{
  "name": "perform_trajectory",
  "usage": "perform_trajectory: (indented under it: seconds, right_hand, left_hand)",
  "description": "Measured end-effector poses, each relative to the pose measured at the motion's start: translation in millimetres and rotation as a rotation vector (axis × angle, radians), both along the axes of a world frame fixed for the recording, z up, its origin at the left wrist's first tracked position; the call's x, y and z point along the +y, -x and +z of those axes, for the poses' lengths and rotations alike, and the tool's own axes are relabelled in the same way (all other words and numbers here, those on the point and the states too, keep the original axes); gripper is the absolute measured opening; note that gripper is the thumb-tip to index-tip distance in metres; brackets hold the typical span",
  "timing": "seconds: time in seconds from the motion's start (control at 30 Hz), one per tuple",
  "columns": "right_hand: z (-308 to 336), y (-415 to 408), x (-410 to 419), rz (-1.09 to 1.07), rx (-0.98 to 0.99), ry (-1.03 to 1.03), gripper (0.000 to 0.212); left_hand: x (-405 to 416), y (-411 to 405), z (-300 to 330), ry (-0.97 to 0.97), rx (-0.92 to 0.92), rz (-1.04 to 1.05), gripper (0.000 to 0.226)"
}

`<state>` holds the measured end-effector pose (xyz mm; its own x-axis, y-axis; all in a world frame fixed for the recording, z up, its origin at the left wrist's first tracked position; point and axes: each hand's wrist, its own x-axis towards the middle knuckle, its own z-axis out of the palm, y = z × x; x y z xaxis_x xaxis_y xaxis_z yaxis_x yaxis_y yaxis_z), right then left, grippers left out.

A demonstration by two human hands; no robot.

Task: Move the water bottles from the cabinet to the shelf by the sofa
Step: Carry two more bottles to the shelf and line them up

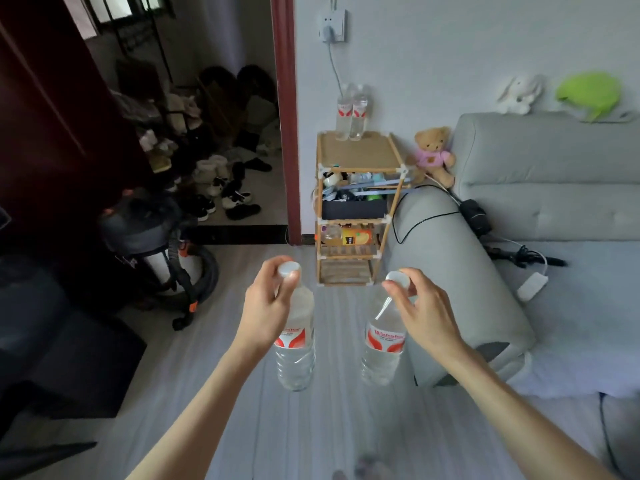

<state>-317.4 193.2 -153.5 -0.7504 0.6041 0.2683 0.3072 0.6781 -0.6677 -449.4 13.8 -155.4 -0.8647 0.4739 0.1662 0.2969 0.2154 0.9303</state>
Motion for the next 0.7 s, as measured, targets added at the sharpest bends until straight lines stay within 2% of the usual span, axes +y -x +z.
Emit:
perform_trajectory:
  seconds: [0.2,0.43,0.7]
  right_hand:
    - [-16,82,95,-0.003,0.000,0.021,0.031]
    - [4,190,217,0.040,0.048,-0.049,0.035]
    - [6,279,309,0.057,0.007,-0.035,0.037]
  left_hand:
    - [89,72,-15,0.038,-0.024,0.021,0.017]
    - [203,169,11,0.008,0.031,0.061,0.022]
    - [300,260,7,-0.041,-0.005,0.063,0.020]
